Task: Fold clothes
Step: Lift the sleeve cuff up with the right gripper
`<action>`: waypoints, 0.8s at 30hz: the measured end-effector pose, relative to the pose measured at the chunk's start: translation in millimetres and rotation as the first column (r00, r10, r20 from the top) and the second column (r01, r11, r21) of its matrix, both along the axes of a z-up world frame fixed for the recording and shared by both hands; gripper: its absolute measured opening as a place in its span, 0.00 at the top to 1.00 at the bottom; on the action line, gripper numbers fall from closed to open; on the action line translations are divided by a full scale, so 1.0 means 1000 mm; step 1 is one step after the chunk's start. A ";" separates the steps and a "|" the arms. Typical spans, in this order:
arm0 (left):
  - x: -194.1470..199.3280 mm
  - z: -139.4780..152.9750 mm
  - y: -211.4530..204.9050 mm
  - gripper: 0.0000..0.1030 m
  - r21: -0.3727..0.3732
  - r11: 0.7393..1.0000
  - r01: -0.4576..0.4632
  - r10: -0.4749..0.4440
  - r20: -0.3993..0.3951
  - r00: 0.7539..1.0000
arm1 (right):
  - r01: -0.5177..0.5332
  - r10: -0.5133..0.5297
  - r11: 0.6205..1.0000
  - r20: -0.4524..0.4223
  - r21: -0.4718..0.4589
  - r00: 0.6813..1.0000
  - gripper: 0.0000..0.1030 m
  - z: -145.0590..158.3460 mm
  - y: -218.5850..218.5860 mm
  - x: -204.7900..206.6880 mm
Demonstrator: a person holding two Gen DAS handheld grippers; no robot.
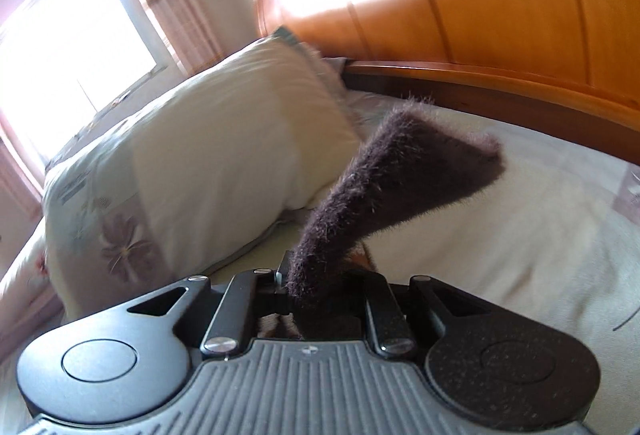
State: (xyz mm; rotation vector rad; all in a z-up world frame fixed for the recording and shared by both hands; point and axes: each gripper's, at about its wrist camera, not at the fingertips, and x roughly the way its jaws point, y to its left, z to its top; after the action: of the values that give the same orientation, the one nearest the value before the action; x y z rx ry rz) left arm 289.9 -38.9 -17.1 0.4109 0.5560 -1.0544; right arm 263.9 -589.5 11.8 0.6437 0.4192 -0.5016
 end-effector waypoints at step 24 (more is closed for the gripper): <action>0.001 0.021 0.027 0.04 0.003 0.997 -0.080 0.079 0.077 0.994 | -0.313 0.315 0.929 -0.021 -0.195 0.949 0.83 0.075 0.127 0.084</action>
State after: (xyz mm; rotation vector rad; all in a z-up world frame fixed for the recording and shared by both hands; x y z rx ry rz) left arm 290.6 -12.3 4.4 0.4296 0.5038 -0.9570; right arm 347.8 -462.6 87.1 0.3775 0.4472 -0.2296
